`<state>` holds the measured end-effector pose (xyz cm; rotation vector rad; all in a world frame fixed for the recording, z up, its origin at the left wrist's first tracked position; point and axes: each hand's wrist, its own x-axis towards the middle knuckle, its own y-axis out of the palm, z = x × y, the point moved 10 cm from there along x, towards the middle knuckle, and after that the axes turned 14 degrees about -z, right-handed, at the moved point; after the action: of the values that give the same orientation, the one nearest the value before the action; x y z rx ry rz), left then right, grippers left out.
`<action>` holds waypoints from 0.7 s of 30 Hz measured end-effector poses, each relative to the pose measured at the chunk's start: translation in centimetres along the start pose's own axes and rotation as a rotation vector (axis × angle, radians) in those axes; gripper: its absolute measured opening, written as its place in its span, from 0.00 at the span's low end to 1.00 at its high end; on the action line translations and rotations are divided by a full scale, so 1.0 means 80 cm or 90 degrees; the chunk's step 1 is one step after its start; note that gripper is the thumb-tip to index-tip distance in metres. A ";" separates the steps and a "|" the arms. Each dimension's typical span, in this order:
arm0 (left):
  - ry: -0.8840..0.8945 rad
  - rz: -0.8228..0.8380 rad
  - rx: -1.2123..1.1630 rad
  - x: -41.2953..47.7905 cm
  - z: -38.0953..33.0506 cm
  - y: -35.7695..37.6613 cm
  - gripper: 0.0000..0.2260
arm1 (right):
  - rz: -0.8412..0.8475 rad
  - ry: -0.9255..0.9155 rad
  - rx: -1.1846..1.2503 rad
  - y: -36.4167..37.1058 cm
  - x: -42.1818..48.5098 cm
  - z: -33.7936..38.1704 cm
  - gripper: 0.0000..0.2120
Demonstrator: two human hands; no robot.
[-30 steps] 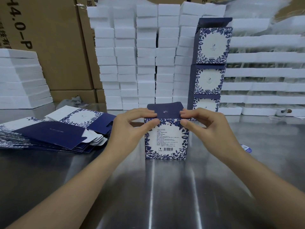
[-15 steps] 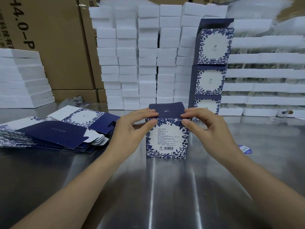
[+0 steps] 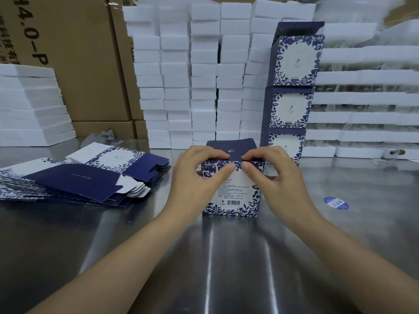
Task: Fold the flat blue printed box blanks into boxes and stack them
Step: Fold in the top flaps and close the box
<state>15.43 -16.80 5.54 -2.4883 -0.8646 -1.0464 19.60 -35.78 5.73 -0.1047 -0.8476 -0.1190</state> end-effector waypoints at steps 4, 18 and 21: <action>0.020 -0.029 0.022 -0.001 -0.010 0.004 0.07 | -0.015 -0.040 -0.045 0.002 0.000 0.010 0.02; 0.007 0.028 -0.020 -0.010 0.018 0.008 0.34 | 0.002 0.014 0.012 0.001 -0.005 -0.012 0.34; -0.012 0.094 0.005 -0.016 0.035 0.023 0.42 | 0.072 0.027 -0.035 0.013 -0.013 -0.035 0.44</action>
<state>17.40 -17.36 2.57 -2.5147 -0.6759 -0.9695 21.13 -35.11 3.10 -0.2009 -0.7937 -0.0375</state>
